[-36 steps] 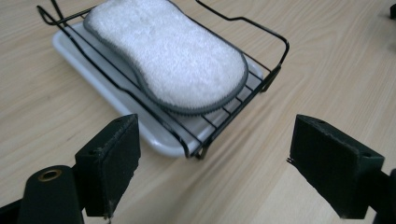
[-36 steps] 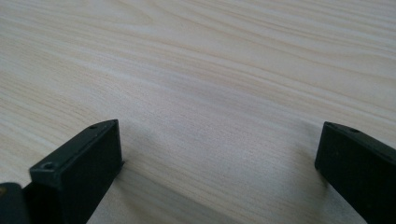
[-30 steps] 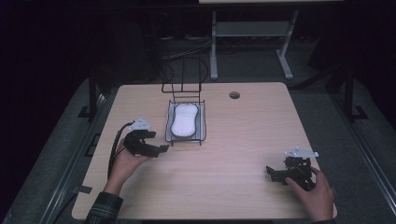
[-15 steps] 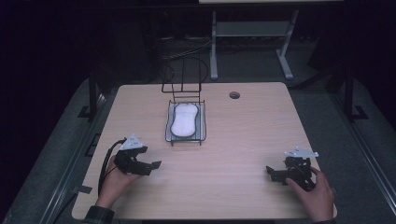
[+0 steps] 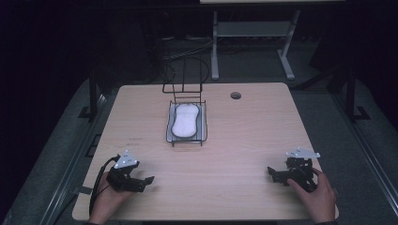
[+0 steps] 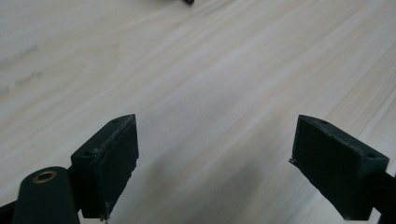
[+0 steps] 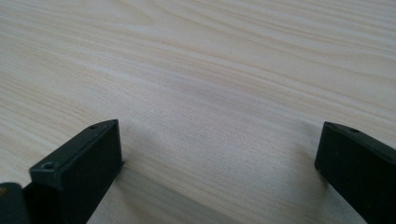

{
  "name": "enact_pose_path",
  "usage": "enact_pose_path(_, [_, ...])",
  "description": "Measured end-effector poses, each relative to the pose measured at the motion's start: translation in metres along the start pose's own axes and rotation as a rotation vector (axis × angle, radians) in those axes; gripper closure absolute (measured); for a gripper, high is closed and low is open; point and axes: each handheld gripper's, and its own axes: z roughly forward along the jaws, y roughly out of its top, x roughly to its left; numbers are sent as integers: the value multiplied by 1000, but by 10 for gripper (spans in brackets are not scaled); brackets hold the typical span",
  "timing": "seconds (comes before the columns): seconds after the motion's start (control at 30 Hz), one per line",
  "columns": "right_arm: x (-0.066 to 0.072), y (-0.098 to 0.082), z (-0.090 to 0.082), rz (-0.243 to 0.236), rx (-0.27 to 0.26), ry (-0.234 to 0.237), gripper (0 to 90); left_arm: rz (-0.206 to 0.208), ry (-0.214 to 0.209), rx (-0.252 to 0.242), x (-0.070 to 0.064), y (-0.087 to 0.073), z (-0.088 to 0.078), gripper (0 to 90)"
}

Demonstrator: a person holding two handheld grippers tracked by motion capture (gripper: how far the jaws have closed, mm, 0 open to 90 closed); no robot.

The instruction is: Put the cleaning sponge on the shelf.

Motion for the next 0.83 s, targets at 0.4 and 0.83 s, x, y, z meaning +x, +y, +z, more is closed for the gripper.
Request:
enact_pose_path(0.4, [0, 0, 0, -1, 0, 0, 2, 25, 26, -8, -1, -18, 4, 128])
enact_pose_path(0.83, [0, 0, 0, -1, 0, 0, 2, 15, 36, -58, -2, -25, 3, 130])
